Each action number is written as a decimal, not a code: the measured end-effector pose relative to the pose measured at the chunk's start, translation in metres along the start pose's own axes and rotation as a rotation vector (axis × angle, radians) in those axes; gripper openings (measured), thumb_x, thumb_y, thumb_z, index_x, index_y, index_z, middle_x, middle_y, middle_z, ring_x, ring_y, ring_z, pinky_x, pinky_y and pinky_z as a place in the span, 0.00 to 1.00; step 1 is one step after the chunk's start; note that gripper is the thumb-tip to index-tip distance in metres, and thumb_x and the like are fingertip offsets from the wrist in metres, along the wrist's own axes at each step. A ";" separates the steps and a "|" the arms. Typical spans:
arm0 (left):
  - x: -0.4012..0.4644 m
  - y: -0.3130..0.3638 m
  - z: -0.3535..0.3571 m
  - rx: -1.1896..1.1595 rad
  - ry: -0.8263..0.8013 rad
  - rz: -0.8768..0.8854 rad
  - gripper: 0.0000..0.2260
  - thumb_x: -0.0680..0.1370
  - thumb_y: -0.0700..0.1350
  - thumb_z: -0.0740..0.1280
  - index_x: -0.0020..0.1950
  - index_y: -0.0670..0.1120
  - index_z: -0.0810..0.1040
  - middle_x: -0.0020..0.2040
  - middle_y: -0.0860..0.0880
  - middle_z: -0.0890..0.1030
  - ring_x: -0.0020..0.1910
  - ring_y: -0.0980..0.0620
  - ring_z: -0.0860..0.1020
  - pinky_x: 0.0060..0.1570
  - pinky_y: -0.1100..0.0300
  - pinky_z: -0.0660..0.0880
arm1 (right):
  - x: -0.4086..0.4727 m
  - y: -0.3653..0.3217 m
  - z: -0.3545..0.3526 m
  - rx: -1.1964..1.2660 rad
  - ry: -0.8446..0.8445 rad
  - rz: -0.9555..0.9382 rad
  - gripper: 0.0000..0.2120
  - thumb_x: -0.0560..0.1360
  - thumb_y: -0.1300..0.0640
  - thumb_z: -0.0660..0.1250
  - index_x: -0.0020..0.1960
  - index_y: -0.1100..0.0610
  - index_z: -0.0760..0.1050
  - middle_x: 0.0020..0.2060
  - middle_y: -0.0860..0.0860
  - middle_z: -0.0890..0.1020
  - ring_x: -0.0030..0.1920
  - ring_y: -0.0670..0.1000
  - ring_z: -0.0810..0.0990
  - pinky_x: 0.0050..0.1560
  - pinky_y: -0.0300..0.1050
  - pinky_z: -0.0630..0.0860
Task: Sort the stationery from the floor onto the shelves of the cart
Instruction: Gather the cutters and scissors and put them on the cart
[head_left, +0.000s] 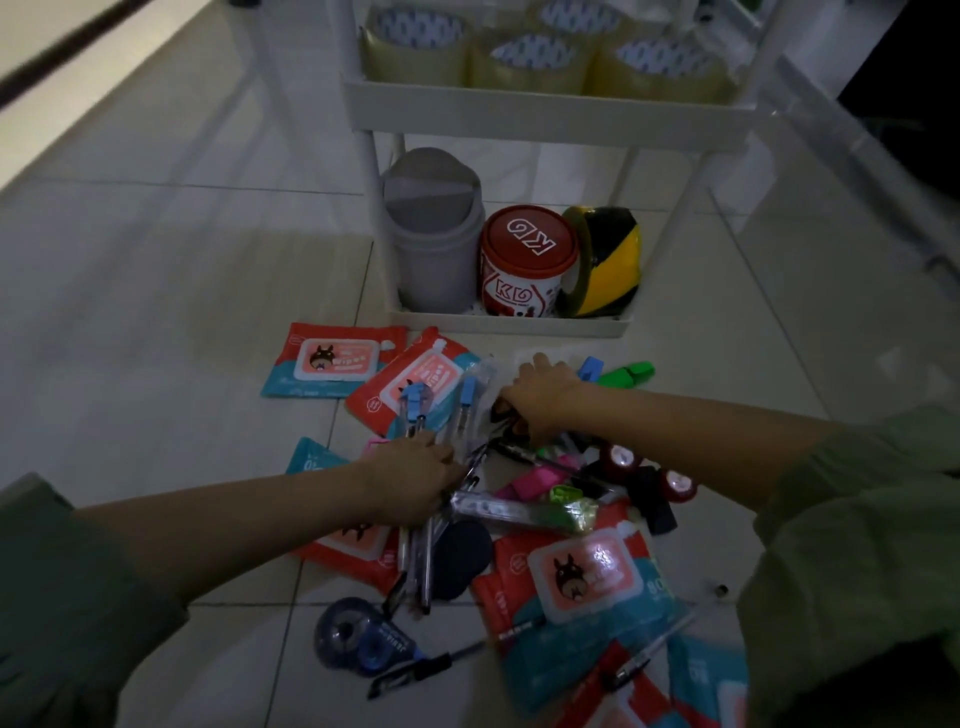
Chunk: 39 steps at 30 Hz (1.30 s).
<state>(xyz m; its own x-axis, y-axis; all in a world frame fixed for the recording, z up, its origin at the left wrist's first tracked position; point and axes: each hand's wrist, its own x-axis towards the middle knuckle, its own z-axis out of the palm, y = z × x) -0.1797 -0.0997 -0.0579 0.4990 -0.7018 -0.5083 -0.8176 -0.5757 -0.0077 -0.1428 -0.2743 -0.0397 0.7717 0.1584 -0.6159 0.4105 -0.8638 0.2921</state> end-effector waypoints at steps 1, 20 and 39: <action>0.000 0.002 -0.001 -0.046 0.009 -0.028 0.17 0.80 0.46 0.53 0.66 0.41 0.67 0.62 0.41 0.72 0.60 0.44 0.69 0.56 0.54 0.66 | -0.004 0.004 -0.006 0.016 0.004 0.019 0.29 0.75 0.51 0.65 0.73 0.54 0.59 0.68 0.60 0.64 0.68 0.61 0.62 0.63 0.53 0.67; -0.014 -0.014 -0.028 -1.903 0.341 -0.480 0.08 0.80 0.43 0.58 0.42 0.47 0.72 0.20 0.54 0.64 0.15 0.61 0.58 0.14 0.70 0.54 | -0.022 0.009 -0.081 1.391 0.169 -0.366 0.13 0.75 0.69 0.56 0.51 0.57 0.76 0.50 0.56 0.79 0.51 0.54 0.77 0.53 0.45 0.75; -0.054 -0.032 0.005 -2.129 0.615 -0.680 0.12 0.81 0.51 0.54 0.58 0.46 0.68 0.36 0.47 0.73 0.30 0.55 0.72 0.22 0.68 0.70 | 0.022 -0.018 -0.058 -0.086 0.131 -0.376 0.22 0.74 0.57 0.68 0.66 0.57 0.70 0.65 0.57 0.71 0.64 0.57 0.70 0.56 0.47 0.71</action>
<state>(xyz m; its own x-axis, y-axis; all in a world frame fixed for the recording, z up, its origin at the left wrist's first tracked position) -0.1821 -0.0414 -0.0345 0.8046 -0.0495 -0.5918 0.5930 0.1217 0.7960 -0.1051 -0.2279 -0.0163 0.6129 0.5204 -0.5946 0.7109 -0.6917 0.1273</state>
